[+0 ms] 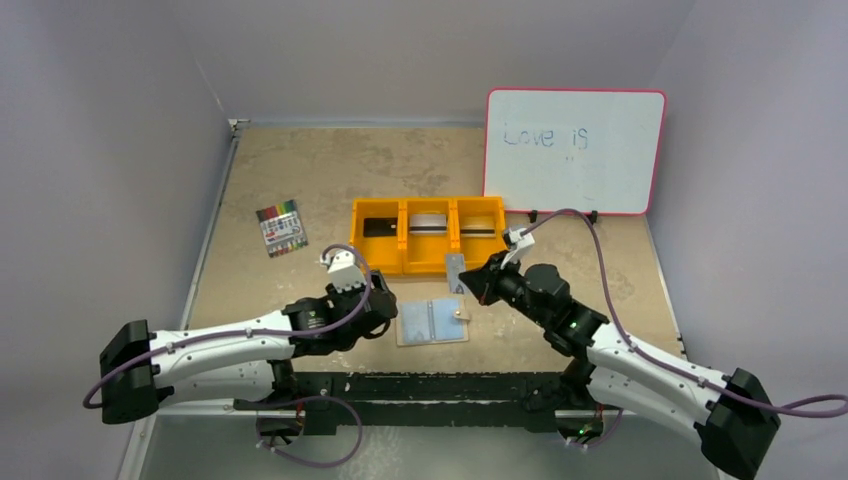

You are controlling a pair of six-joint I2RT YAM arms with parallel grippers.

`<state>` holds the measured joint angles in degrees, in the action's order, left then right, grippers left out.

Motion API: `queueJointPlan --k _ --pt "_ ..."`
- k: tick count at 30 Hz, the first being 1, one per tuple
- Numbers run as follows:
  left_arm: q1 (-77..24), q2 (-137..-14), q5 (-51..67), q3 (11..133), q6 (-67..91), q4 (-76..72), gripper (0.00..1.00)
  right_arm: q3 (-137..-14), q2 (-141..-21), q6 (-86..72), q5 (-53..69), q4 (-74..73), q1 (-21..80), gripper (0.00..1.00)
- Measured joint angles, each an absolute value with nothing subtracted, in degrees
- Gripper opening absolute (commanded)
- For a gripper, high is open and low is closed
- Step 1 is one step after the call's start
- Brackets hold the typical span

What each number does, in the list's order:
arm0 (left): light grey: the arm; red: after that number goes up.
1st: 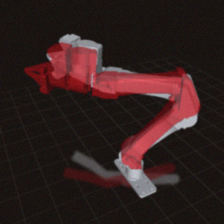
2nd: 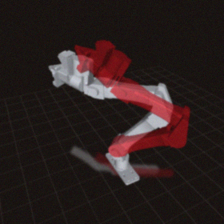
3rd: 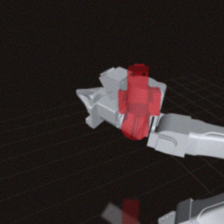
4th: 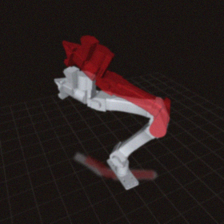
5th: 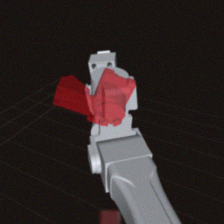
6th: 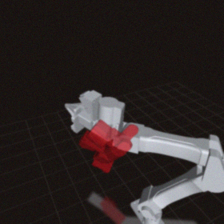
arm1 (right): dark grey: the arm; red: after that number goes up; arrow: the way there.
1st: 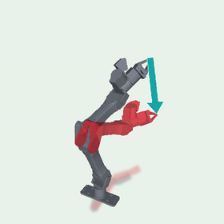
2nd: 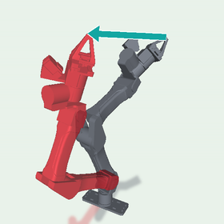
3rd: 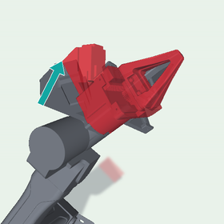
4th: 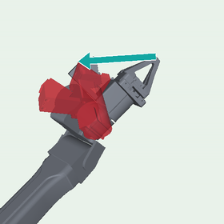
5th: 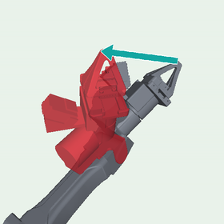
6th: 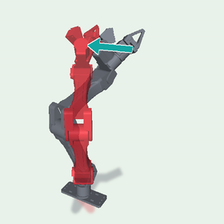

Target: Take the credit cards out of the card holder

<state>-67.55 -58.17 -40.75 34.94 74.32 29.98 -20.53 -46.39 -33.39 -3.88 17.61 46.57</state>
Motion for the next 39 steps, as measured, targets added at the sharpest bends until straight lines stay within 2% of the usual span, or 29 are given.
queueJointPlan --k 8,19,24,33,39 --pt "-67.53 -53.32 -44.47 33.82 78.17 35.57 0.73 -24.23 -45.43 -12.99 -5.06 18.94 46.61 0.00" --pt "-67.55 -49.58 -45.50 32.27 80.47 42.26 0.74 -40.45 -65.82 15.46 -8.23 18.26 46.76 0.00" --pt "-67.53 -47.46 -45.50 31.81 80.07 43.83 0.78 -44.95 -74.00 24.84 -7.77 17.50 46.83 0.00" --pt "-67.53 -47.59 -45.32 31.70 78.17 44.88 0.79 -49.43 -88.73 36.45 -6.85 18.09 46.46 0.00" --pt "-67.53 -47.99 -44.69 31.70 76.90 45.58 0.79 -52.69 -93.54 40.60 -5.13 18.46 44.86 0.00"
